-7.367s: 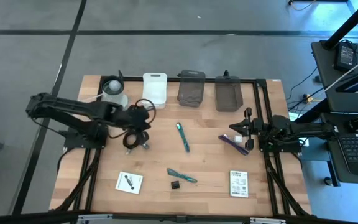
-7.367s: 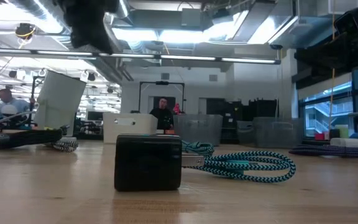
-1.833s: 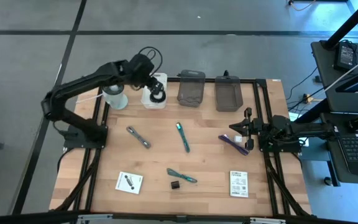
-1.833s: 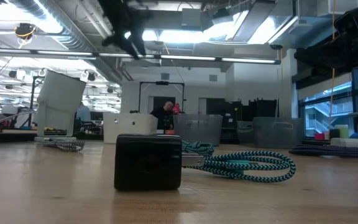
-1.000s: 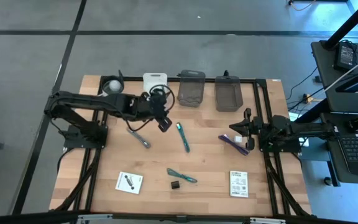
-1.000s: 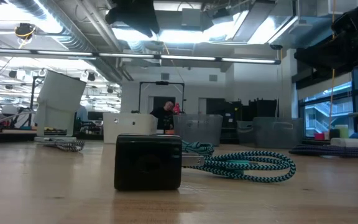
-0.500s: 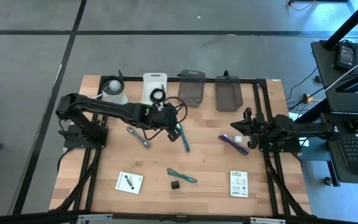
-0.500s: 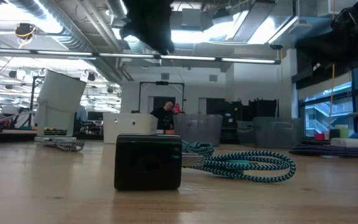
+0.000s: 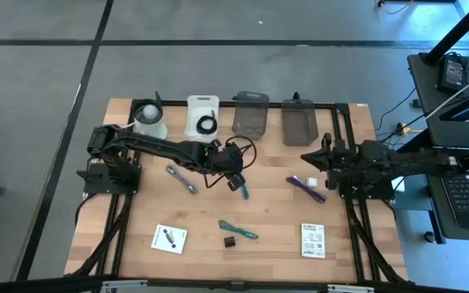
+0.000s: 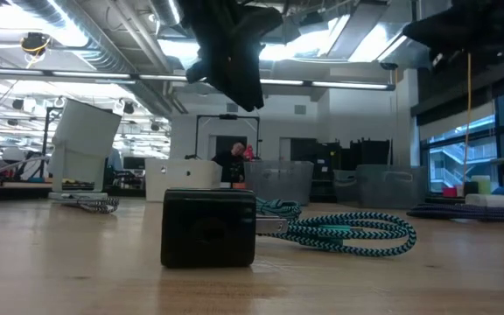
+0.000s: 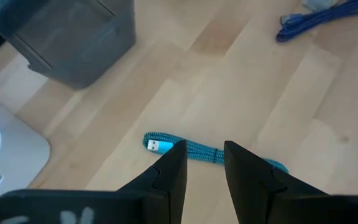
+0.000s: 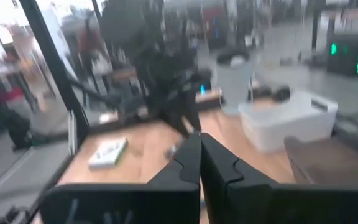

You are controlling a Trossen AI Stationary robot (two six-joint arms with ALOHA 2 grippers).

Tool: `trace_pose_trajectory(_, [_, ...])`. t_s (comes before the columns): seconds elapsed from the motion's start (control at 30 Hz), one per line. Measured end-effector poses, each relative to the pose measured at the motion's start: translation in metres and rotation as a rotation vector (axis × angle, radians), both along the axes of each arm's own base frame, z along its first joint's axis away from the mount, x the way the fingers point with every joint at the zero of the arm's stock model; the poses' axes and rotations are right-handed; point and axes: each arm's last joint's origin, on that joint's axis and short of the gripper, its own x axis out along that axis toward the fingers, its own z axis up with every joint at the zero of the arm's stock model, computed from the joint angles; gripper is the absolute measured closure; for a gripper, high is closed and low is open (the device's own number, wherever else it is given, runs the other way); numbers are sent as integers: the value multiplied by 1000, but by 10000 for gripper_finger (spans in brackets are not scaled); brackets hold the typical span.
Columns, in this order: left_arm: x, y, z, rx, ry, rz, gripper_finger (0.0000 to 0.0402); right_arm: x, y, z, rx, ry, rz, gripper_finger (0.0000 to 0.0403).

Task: Pick and place items into bin
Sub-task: Put the right card reader box into the right black bin

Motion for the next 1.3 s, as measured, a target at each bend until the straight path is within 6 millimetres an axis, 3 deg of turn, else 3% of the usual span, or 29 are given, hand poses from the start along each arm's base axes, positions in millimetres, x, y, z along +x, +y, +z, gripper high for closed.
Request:
trace_pose_trajectory(0.3, [-2, 12, 5, 31, 24, -68, 302, 42, 1, 44, 124, 365, -77, 401])
trace_pose_trajectory(0.5, [-2, 18, 4, 25, 53, -161, 302, 65, 3, 53, 367, 654, -214, 401])
trace_pose_trajectory(0.67, [-1, 19, 4, 49, 66, -202, 302, 71, 8, 43, 547, 870, -349, 401])
trace_pose_trajectory(0.83, [2, 18, 6, 20, 21, -219, 302, 71, 27, 29, 671, 929, -373, 399])
trace_pose_trajectory(1.03, [9, 13, 12, -21, -97, -200, 302, 60, 56, 14, 789, 975, -401, 396])
trace_pose_trajectory(1.3, [18, -7, 18, -55, -200, -358, 302, 39, 90, -14, 806, 1082, -338, 396])
